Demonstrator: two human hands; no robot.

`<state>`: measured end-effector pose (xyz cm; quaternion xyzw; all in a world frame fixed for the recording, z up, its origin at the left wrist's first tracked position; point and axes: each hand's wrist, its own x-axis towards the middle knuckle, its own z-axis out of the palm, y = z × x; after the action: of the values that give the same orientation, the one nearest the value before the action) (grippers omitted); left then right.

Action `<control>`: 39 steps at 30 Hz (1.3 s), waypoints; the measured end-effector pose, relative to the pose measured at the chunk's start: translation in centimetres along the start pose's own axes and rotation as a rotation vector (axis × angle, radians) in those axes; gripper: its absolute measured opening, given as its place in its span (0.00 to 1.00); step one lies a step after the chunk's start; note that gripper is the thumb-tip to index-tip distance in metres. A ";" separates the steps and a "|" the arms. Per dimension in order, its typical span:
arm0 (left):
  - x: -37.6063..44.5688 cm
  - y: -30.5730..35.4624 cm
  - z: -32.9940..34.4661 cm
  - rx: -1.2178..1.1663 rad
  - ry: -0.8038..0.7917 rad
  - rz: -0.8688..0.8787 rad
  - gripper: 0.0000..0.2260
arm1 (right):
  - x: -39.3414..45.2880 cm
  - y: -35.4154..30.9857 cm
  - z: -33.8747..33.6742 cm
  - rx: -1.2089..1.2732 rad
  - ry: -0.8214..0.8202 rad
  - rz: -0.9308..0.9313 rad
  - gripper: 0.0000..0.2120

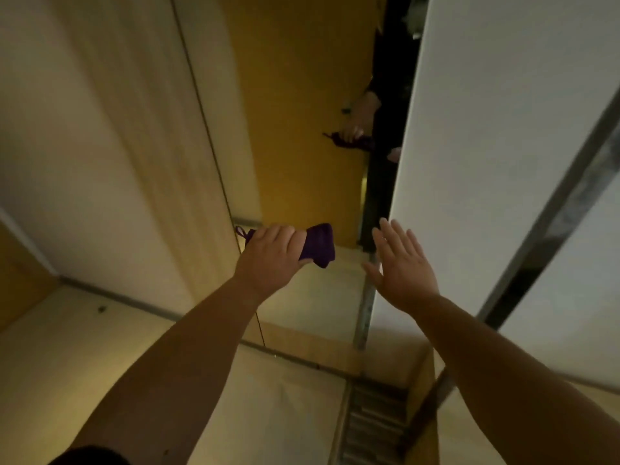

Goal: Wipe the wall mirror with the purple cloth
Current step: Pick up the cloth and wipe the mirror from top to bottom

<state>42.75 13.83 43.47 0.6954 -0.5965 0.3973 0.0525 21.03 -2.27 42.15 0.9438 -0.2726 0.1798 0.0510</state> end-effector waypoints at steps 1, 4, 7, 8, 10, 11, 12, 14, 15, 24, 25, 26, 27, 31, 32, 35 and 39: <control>0.9 -1.7 -0.6 0.021 0.027 -0.011 0.20 | 1.8 -0.5 -1.3 -0.007 0.036 -0.012 0.36; 4.2 -6.1 -2.1 0.080 0.104 -0.043 0.19 | 7.0 -1.5 -4.8 -0.037 0.139 -0.055 0.35; 8.1 -9.6 -3.0 0.113 0.179 -0.049 0.19 | 11.7 -1.8 -8.0 -0.066 0.227 -0.101 0.35; 9.5 -10.6 -3.3 0.129 0.206 -0.053 0.19 | 13.4 -1.7 -8.9 -0.073 0.256 -0.116 0.35; 12.2 -12.6 -3.5 0.175 0.258 -0.059 0.20 | 16.7 -1.5 -10.6 -0.084 0.322 -0.144 0.34; 13.6 -13.7 -3.5 0.199 0.280 -0.059 0.20 | 18.4 -1.3 -11.5 -0.084 0.357 -0.160 0.34; 14.9 -14.8 -3.4 0.220 0.299 -0.058 0.21 | 20.1 -1.1 -12.2 -0.086 0.385 -0.172 0.34; 17.8 -17.1 -3.5 0.252 0.337 -0.065 0.21 | 23.8 -0.7 -13.9 -0.101 0.418 -0.189 0.34; 19.3 -18.3 -3.6 0.257 0.350 -0.071 0.21 | 25.6 -0.4 -14.8 -0.111 0.429 -0.197 0.34; 29.6 -28.7 -5.0 0.354 0.463 -0.157 0.22 | 38.5 0.2 -22.1 -0.286 0.601 -0.237 0.35; 30.4 -29.8 -5.0 0.370 0.488 -0.151 0.22 | 39.7 0.0 -22.5 -0.315 0.625 -0.236 0.35; 31.2 -30.9 -4.9 0.382 0.516 -0.147 0.22 | 40.7 -0.2 -22.9 -0.343 0.646 -0.233 0.34; 31.8 -32.0 -4.8 0.392 0.544 -0.146 0.21 | 41.8 -0.5 -23.3 -0.365 0.668 -0.230 0.33; 33.8 -36.3 -3.7 0.391 0.631 -0.123 0.21 | 45.5 -2.7 -24.6 -0.420 0.756 -0.209 0.32; 34.2 -37.3 -3.5 0.372 0.641 -0.105 0.21 | 46.2 -3.4 -25.0 -0.431 0.779 -0.204 0.32; 35.9 -40.5 -3.6 0.311 0.683 -0.050 0.24 | 48.0 -5.5 -26.6 -0.452 0.844 -0.158 0.31; 38.5 -44.3 -5.9 0.262 0.803 -0.019 0.24 | 49.5 -7.2 -29.5 -0.509 0.913 -0.055 0.33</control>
<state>77.46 -0.73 88.92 0.4917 -0.4667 0.7087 0.1955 54.60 -14.98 87.73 0.7340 -0.2330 0.4994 0.3970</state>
